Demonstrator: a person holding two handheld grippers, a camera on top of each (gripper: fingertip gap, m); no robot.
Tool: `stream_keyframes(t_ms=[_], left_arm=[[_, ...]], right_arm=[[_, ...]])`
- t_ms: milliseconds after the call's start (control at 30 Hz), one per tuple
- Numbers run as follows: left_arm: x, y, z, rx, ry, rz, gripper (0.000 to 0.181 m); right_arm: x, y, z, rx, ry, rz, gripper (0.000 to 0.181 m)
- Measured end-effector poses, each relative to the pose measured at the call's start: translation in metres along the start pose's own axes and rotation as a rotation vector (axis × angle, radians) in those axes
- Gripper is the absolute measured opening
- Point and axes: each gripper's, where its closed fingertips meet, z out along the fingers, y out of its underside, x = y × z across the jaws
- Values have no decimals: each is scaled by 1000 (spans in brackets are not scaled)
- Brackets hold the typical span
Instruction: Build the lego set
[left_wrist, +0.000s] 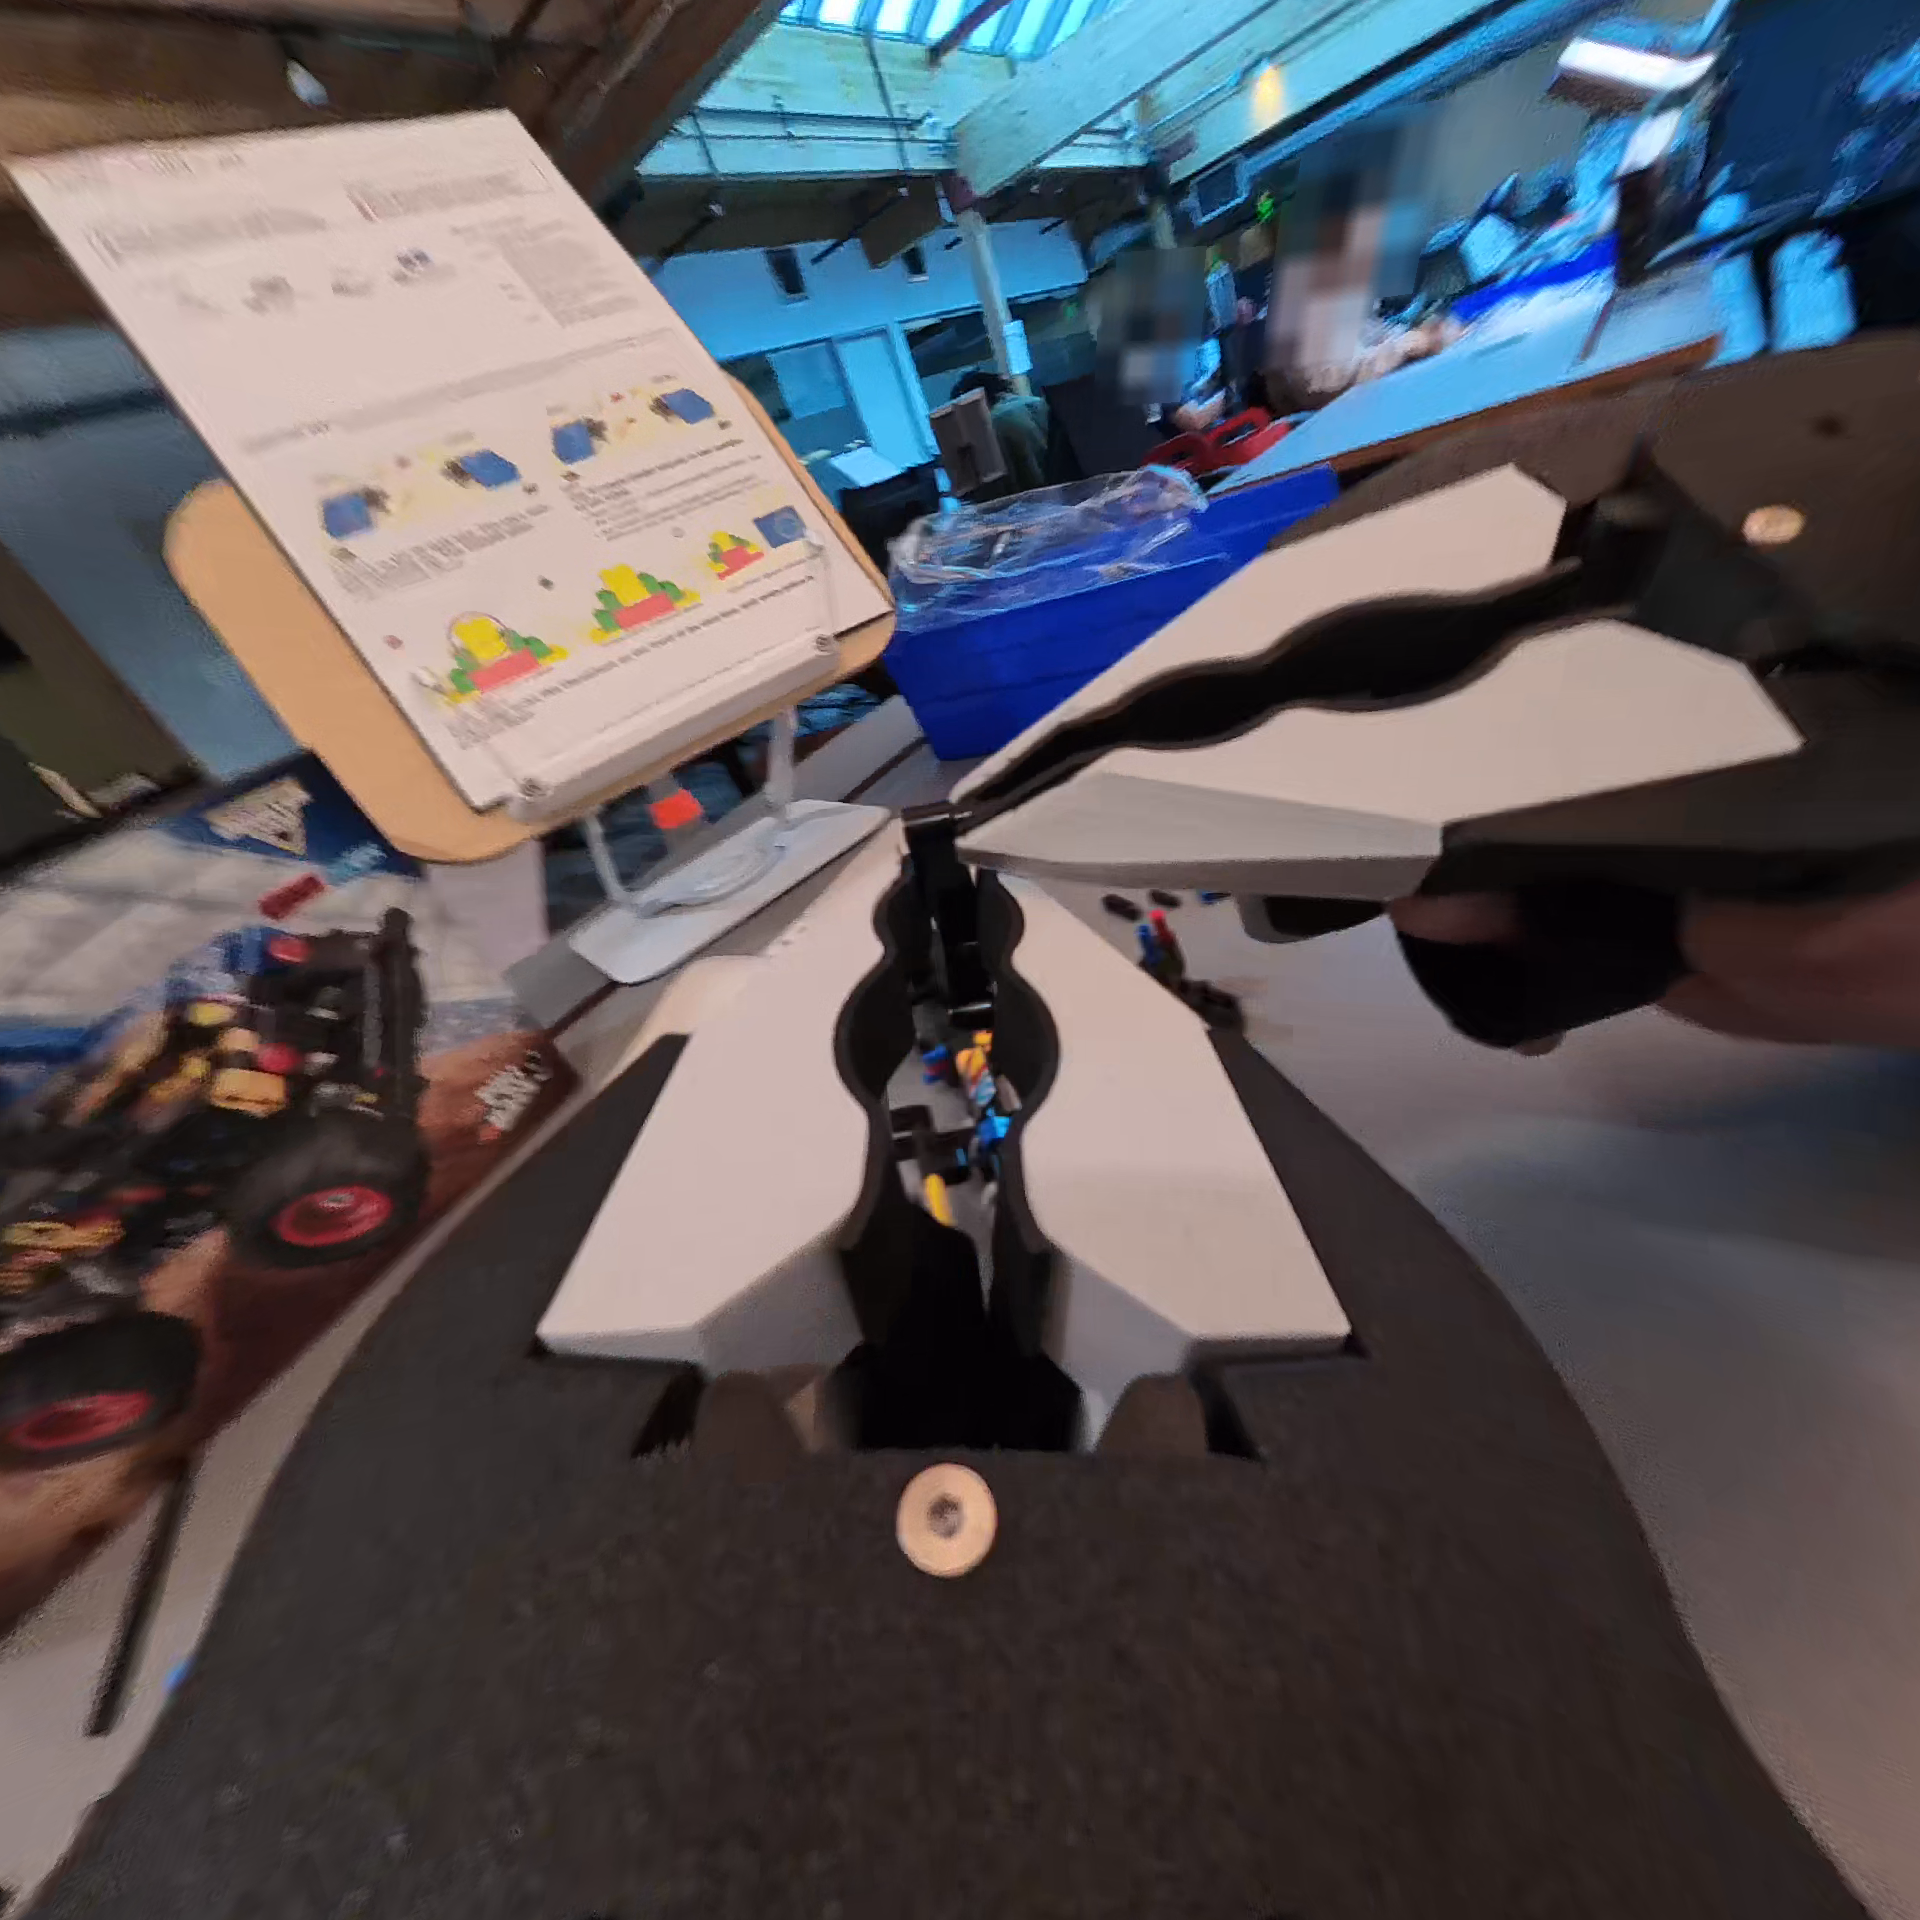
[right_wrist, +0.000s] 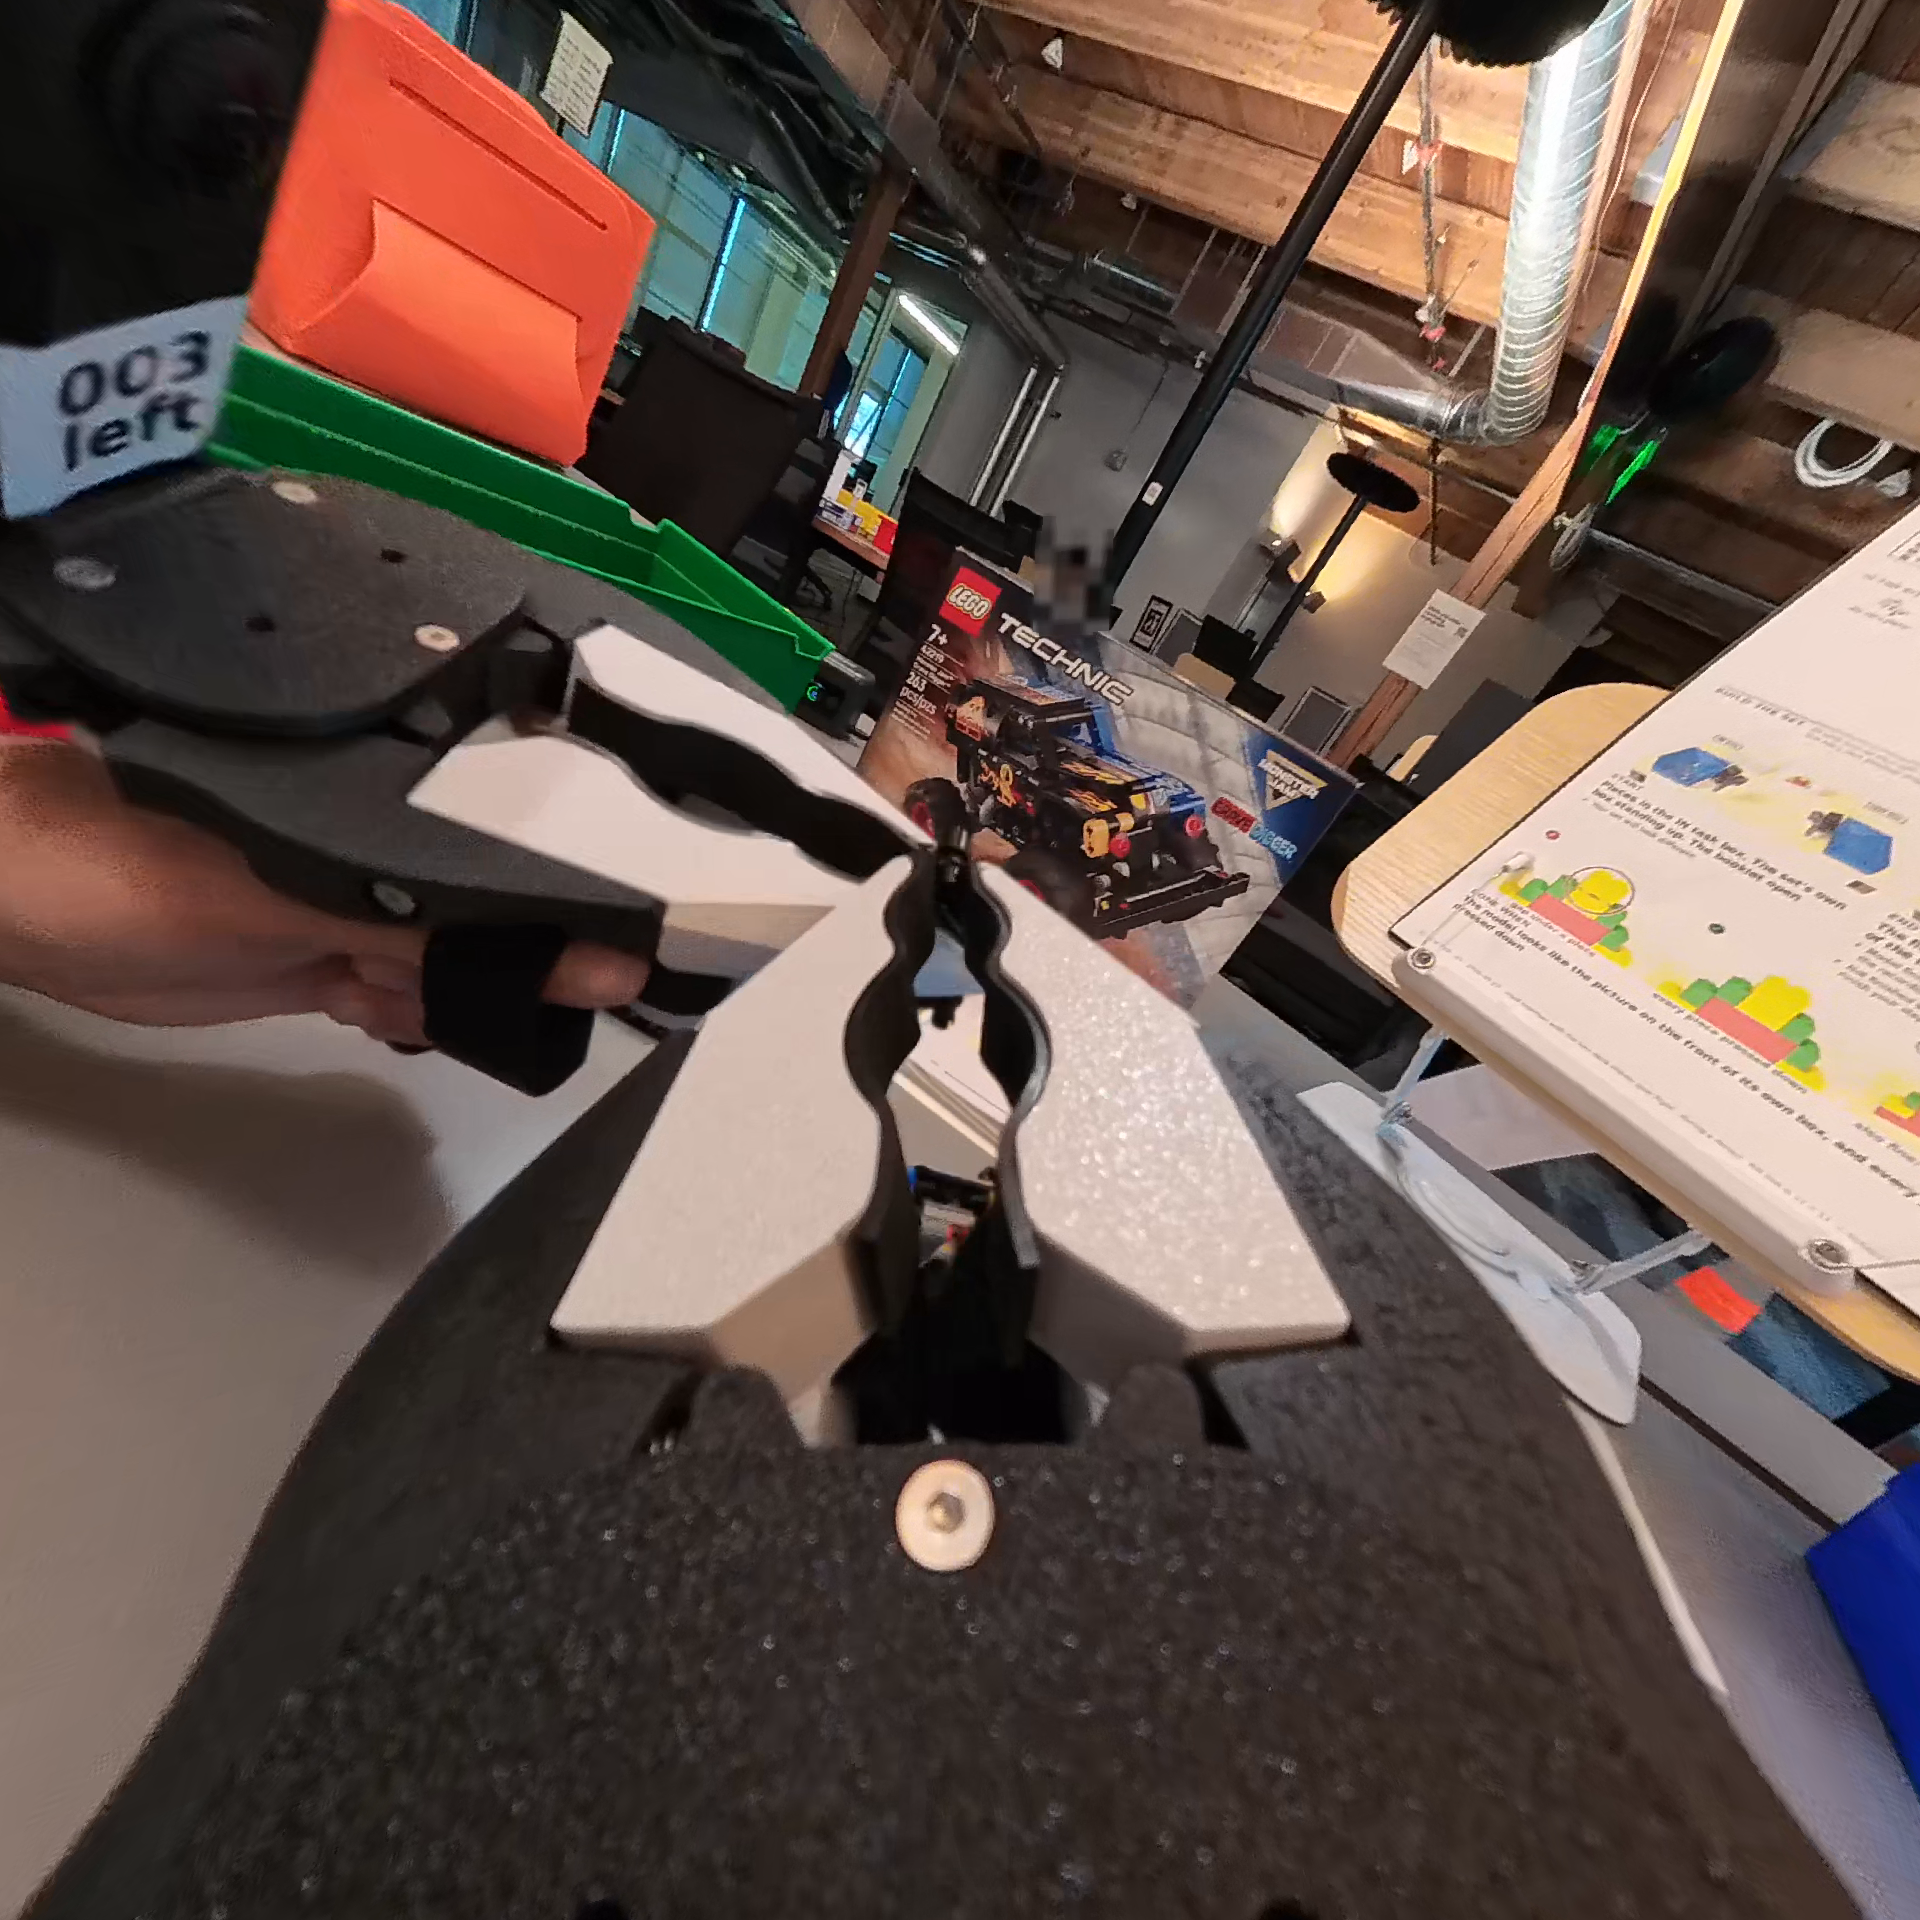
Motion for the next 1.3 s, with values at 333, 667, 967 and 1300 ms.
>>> stream_keyframes(t_ms=[333, 667, 967, 1300], left_arm=[[-3, 6, 0, -39, -2, 105, 7], [29, -3, -11, 21, 274, 76, 6], [52, 0, -13, 21, 383, 57, 6], [53, 1, -12, 7, 350, 99, 6]], right_arm=[[-2, 4, 0, -18, -46, 99, 4], [-15, -5, -31, -6, -657, -56, 29], [-29, 4, -44, -23, -933, -106, 19], [-27, 5, -43, 27, -962, -43, 15]])
